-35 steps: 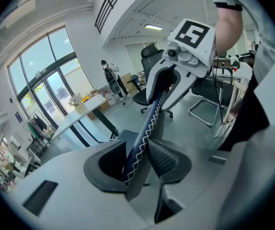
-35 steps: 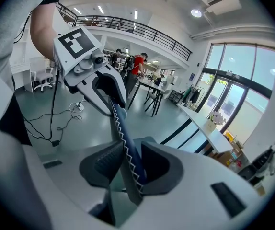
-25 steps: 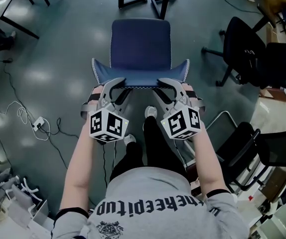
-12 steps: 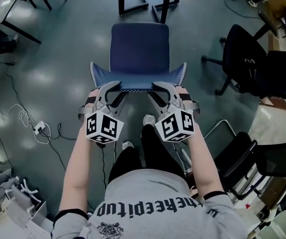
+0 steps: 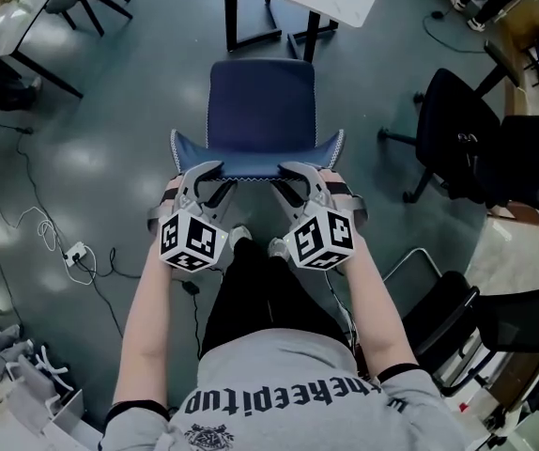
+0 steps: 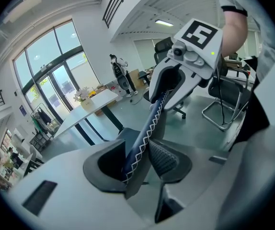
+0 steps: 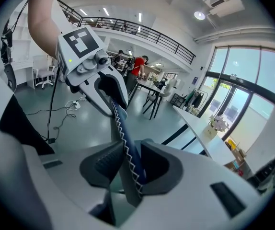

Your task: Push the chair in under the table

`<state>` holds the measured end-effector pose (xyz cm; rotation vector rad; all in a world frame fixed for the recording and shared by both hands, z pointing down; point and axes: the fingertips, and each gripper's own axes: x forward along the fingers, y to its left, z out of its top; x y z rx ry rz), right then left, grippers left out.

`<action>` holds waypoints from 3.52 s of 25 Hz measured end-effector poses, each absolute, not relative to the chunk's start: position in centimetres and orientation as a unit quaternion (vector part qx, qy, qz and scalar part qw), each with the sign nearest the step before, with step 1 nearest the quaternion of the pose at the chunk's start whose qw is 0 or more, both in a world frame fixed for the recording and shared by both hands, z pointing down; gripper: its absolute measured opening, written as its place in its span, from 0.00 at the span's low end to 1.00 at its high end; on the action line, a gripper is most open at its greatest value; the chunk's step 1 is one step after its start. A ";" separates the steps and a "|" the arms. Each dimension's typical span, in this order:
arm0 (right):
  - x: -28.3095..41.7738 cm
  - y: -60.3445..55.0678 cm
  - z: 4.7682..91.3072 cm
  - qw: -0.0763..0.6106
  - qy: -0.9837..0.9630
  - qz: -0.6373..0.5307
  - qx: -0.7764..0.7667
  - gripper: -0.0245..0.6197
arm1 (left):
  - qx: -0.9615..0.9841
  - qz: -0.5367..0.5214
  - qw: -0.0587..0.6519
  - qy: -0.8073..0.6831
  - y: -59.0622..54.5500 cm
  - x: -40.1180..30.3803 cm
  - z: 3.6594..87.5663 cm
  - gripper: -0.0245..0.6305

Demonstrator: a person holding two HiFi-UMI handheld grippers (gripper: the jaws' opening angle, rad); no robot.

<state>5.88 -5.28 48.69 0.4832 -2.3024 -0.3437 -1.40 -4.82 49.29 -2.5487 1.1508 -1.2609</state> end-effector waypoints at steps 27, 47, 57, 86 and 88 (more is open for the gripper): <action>2.7 -14.0 48.4 0.378 -0.894 -0.119 0.209 0.23 | -0.845 -0.402 0.050 0.350 -13.6 -4.5 48.8 0.28; -0.5 -20.2 48.2 0.381 -0.886 -0.105 0.241 0.23 | -0.856 -0.401 0.063 0.319 -20.3 -7.7 48.6 0.28; -1.7 -21.8 48.2 0.384 -0.881 -0.099 0.257 0.23 | -0.863 -0.398 0.075 0.302 -22.1 -8.9 48.6 0.27; -6.9 -25.7 48.1 0.386 -0.866 -0.087 0.305 0.24 | -0.876 -0.393 0.098 0.263 -26.7 -14.0 48.5 0.28; -7.3 -26.1 48.1 0.385 -0.866 -0.087 0.305 0.24 | -0.876 -0.393 0.097 0.261 -27.2 -14.5 48.5 0.28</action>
